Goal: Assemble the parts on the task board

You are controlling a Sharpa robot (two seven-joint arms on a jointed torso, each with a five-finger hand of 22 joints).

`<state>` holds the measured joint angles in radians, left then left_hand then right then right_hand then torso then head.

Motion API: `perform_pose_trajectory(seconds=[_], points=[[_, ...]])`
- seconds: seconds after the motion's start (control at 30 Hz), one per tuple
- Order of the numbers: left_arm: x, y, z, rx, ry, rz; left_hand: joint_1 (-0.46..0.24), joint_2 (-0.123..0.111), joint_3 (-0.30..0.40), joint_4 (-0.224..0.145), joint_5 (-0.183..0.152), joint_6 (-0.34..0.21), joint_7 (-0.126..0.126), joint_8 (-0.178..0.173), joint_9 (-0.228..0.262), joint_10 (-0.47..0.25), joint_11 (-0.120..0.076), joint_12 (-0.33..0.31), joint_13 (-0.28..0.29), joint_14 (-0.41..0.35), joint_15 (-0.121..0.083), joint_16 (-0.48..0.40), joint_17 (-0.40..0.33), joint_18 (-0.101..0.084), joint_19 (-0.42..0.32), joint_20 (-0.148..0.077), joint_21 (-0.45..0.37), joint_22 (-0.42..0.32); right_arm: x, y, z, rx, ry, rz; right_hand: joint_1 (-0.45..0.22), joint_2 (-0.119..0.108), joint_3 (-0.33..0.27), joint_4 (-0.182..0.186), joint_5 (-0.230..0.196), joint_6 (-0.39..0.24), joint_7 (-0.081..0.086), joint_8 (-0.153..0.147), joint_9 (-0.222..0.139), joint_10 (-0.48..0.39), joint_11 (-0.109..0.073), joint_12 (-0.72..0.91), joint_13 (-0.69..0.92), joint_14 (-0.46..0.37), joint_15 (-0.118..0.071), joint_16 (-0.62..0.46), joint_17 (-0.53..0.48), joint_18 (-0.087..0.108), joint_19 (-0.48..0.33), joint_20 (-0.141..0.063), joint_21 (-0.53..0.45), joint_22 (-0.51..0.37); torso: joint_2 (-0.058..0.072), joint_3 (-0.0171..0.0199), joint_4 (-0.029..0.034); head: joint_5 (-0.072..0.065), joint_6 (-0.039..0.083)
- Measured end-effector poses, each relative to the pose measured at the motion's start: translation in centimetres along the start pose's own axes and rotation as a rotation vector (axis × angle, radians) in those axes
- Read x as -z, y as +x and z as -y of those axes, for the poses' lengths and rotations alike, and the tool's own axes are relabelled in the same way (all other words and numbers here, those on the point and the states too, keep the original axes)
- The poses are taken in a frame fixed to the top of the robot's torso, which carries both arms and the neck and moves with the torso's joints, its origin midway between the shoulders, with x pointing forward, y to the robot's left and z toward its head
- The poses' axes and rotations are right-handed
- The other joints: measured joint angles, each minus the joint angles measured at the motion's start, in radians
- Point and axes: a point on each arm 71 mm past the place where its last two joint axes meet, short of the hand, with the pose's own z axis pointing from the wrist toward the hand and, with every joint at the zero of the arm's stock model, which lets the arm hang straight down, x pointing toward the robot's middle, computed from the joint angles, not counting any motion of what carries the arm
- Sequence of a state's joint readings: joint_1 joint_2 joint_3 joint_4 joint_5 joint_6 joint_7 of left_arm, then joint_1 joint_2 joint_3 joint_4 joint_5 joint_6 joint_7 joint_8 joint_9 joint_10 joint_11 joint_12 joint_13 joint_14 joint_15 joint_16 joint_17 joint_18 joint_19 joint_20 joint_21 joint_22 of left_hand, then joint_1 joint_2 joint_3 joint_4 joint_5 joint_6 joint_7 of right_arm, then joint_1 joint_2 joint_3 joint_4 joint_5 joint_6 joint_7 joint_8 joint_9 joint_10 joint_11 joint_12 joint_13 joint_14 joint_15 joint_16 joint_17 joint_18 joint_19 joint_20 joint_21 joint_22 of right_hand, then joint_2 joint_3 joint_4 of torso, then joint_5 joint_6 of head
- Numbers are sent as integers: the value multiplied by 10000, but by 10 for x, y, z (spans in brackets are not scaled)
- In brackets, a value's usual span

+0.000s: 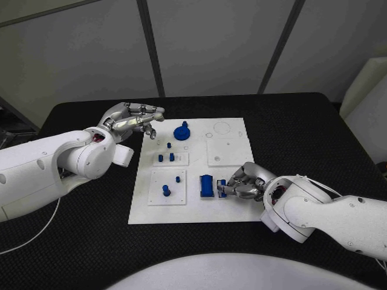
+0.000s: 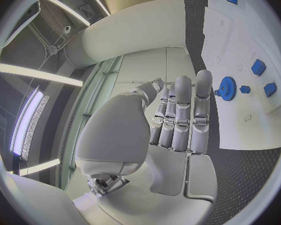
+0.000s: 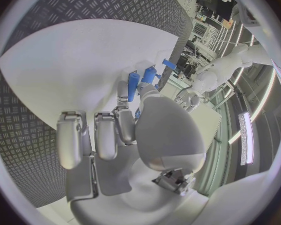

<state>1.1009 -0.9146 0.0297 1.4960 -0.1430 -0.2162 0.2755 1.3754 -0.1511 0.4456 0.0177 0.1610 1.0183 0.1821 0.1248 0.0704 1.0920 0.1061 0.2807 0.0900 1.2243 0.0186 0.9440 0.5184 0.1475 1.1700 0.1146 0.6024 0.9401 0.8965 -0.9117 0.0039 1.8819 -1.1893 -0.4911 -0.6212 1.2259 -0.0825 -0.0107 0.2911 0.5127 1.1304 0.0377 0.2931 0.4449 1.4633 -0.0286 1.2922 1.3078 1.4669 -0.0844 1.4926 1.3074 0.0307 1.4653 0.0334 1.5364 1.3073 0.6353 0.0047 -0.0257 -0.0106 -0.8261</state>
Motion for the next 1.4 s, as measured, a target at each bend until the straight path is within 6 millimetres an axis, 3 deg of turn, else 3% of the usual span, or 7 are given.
perform_pose_trajectory(seconds=[0.1, 0.33, 0.77, 0.87, 0.93, 1.13, 1.4], points=[[0, 0, 0, -2, -2, 5, 0, 0, 0, 0, 0, 0, 0, 0, 0, 0, 0, 0, 0, 0, 0, 0, 0, 0, 0, 0, 0, 0, 0, 0, 0, 8, 3, -5, -304, 8, -251, -1, -490, 1, 0, 0, 34, 0, 0, 0, 0, 0, 0, 0, 0, 1, 0, 0, 0, 0, 0, 0, 0, 3, 0], [0, -1, 0, -6, -6, 18, 0, 0, 0, 0, 0, 0, 0, 0, 0, 0, 0, 0, 0, 0, 0, 0, 0, 0, 0, 0, 0, 0, 0, 0, 0, 41, -31, 8, -628, 37, -632, 1, -977, 1, 0, 0, 100, -1, 0, 0, -1, 0, 1, 0, 0, 0, 0, 1, 0, 0, 3, 0, 0, 3, -14], [0, -1, 0, -9, -14, 30, 0, 0, -28, -28, 0, 0, 0, 0, 0, -38, 38, 50, 0, -1, 1, 0, -34, 0, 0, 0, -40, -16, 2, -1, -1, 117, -153, 38, -741, 110, -790, 20, -1088, 1, 2, 1, 144, -1, 1, 0, -1, 0, 2, 0, -1, 1, 0, 1, 0, 0, 0, 1, 0, 12, -36], [0, -1, 0, -9, -16, 30, 0, 0, -28, -28, 0, 0, 0, 0, 0, -38, 38, 50, 0, -1, 1, 0, -34, 1, 0, 0, -40, -15, 2, -1, 0, 148, -195, 62, -379, 369, -703, -156, -1266, 1, 2, 0, 181, -1, 0, 0, 0, 0, 2, 0, 0, 0, 0, 1, 0, 0, -5, 0, 0, 4, -37], [0, -1, 0, -9, -16, 31, 0, 0, -28, -28, 0, 0, 0, 0, 0, -38, 38, 50, -1, -1, 1, 0, -34, 1, 0, 0, -40, -15, 2, -2, 0, 176, -223, 81, 307, 434, -539, -485, -1451, 1, 0, 0, 210, 20, -20, 0, 4, -6, -4, 0, -1, 0, 0, 1, 0, 0, -6, 0, 0, 2, -37], [0, -1, 0, -10, -19, 32, 0, 0, -28, -28, 0, 0, 0, 0, 0, -37, 37, 50, 0, -1, 1, 0, -34, 0, 0, 0, -40, -15, -1, -3, -1, 280, -383, 165, 1303, 488, -208, -1037, -2645, -30, -30, -1, 246, 34, -35, 94, 85, 2, -70, 38, -1, 1, 1, -70, 0, 0, -6, 1, 10, 1, -32], [0, -1, 0, -9, -22, 31, 0, 0, -27, -28, 0, 0, 0, 0, 1, -37, 37, 50, 0, -1, 1, 0, -33, 0, 0, 0, -39, -14, -7, -4, 1, 433, -411, 322, 1484, 619, -161, -1107, -2748, -29, -31, 19, 255, 32, -32, 75, 187, 2, -66, 38, 7, 1, 1, -69, 0, 7, -1, 3, 12, 12, -54]])
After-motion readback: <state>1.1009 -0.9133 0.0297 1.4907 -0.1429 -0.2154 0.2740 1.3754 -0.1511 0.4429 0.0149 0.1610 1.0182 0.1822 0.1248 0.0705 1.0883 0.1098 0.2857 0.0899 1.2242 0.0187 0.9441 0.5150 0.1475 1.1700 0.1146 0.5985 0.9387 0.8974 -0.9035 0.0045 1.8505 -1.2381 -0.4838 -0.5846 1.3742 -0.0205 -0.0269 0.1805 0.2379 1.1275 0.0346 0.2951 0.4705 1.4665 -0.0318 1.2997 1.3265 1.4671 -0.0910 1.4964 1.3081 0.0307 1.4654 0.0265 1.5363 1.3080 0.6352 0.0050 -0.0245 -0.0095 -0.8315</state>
